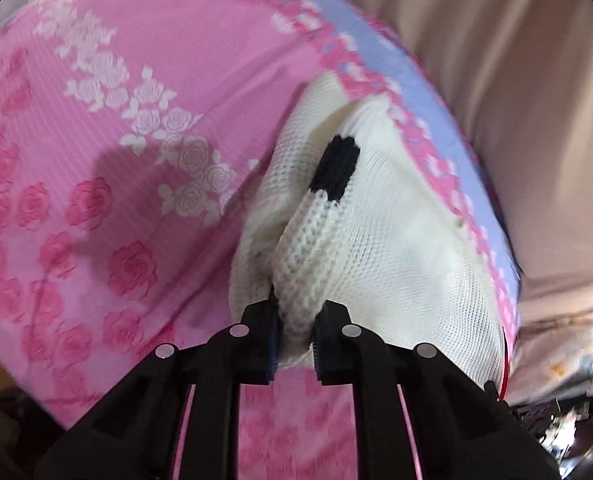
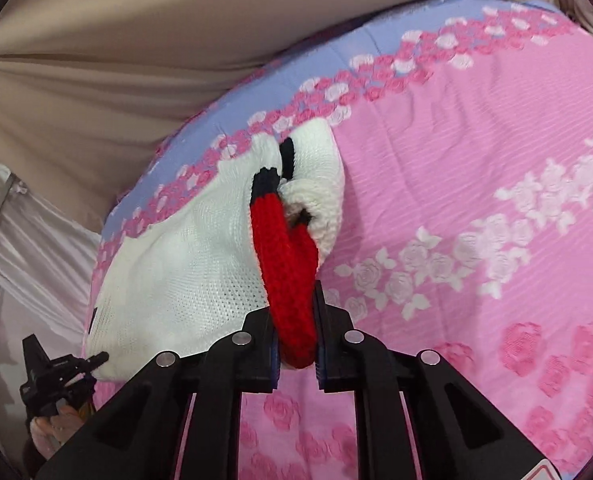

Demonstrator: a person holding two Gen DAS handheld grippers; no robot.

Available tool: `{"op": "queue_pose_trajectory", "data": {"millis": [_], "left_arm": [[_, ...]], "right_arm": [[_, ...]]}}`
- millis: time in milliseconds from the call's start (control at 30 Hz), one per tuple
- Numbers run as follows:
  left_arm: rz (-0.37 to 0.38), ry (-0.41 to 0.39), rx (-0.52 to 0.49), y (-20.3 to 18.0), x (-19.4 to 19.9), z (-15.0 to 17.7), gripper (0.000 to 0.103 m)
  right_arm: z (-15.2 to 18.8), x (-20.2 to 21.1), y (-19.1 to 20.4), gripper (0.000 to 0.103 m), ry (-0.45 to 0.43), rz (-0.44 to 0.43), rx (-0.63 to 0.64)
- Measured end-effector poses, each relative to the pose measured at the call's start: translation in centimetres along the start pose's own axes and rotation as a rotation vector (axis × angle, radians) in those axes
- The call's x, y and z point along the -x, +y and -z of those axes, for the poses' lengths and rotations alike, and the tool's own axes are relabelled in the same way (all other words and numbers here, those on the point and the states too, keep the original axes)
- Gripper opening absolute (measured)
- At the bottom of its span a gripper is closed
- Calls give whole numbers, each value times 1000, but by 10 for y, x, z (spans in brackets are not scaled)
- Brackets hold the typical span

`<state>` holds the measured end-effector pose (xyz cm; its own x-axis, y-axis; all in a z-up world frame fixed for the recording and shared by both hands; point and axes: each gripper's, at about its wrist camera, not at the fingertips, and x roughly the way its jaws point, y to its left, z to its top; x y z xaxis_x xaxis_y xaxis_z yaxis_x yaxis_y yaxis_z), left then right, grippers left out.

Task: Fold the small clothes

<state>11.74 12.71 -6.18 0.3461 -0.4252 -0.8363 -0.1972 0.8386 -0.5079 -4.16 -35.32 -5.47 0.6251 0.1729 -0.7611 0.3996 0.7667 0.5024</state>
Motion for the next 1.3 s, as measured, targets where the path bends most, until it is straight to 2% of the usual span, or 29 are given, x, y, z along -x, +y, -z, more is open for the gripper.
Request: {"op": "queue_pose_trajectory", "data": {"millis": [167, 333, 367, 433, 500, 567, 600, 633, 667, 733, 767, 867, 967, 1000, 1033, 1067, 1100, 1200, 1300], "left_arm": [[16, 108, -37, 9, 29, 42, 11], [-79, 230, -90, 34, 18, 104, 13], [-97, 236, -94, 37, 14, 111, 14], [-124, 205, -97, 38, 17, 116, 15], [-108, 145, -125, 24, 33, 111, 17], [-105, 44, -211, -3, 54, 99, 22], [-106, 0, -248, -17, 60, 93, 30], [-100, -45, -285, -32, 63, 85, 38], [-97, -65, -304, -42, 61, 79, 41], [-83, -74, -329, -62, 42, 61, 43], [-103, -72, -313, -67, 31, 51, 43], [-91, -36, -254, -64, 1, 31, 43], [-155, -4, -235, -59, -30, 20, 42], [-178, 1, -245, -58, -40, 19, 34], [-186, 6, -263, -56, -48, 19, 21], [-192, 13, -277, -55, -54, 19, 12], [-191, 22, -284, -55, -59, 19, 0], [-150, -22, -283, -62, -48, 16, 0], [-149, -100, -311, -73, -31, 8, 0]], "right_arm": [[43, 48, -24, 11, 34, 67, 22], [117, 52, -66, 15, 158, 127, 11], [131, 47, -73, 18, 195, 149, 11], [141, 50, -79, 22, 202, 186, 2], [134, 66, -75, 23, 130, 165, -5], [114, 85, -63, 38, 18, 156, 17], [101, 88, -56, 53, -32, 140, 31], [89, 85, -49, 59, -57, 126, 46], [79, 81, -44, 64, -65, 117, 58], [55, 58, -30, 64, -66, 112, 103], [45, 45, -25, 64, -68, 123, 125], [27, 9, -22, 64, -40, 130, 131], [21, -23, -30, 64, 10, 125, 84], [20, -33, -31, 61, 26, 130, 91], [19, -39, -30, 32, 33, 124, 103], [19, -42, -28, 7, 45, 113, 105], [18, -42, -26, 7, 47, 107, 98], [8, -8, -12, 7, -82, 86, 108], [-1, 9, -11, 7, -139, 99, 109]]}}
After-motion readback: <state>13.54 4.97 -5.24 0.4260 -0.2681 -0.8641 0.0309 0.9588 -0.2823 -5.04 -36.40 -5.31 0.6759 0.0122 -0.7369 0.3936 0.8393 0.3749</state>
